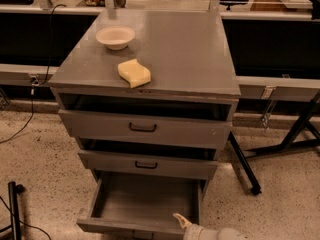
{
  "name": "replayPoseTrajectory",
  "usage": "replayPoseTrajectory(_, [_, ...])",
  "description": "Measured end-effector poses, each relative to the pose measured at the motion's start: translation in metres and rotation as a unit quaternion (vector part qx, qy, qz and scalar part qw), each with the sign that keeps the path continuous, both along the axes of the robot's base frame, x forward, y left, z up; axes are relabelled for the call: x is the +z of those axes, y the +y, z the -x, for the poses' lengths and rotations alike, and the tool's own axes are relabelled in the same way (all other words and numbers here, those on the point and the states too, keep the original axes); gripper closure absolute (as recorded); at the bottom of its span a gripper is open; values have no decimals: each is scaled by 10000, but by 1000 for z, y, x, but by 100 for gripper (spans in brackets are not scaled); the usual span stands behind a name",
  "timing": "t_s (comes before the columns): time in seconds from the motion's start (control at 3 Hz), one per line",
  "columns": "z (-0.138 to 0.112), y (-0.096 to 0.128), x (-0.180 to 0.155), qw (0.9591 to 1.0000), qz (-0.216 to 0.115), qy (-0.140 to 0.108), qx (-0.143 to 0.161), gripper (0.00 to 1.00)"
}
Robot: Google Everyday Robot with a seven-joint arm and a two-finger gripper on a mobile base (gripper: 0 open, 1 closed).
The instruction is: Close bottom drawer
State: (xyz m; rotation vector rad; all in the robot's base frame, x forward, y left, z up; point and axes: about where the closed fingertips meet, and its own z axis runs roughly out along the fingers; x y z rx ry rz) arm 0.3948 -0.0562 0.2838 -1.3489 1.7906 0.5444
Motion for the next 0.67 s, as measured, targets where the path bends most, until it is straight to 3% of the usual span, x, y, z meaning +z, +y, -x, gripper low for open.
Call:
replayPoseTrajectory(0.33, [3, 7, -21, 9997, -192, 89, 124, 42])
replayPoseTrajectory(0.67, [6, 13, -42, 9994, -172, 190, 239, 66])
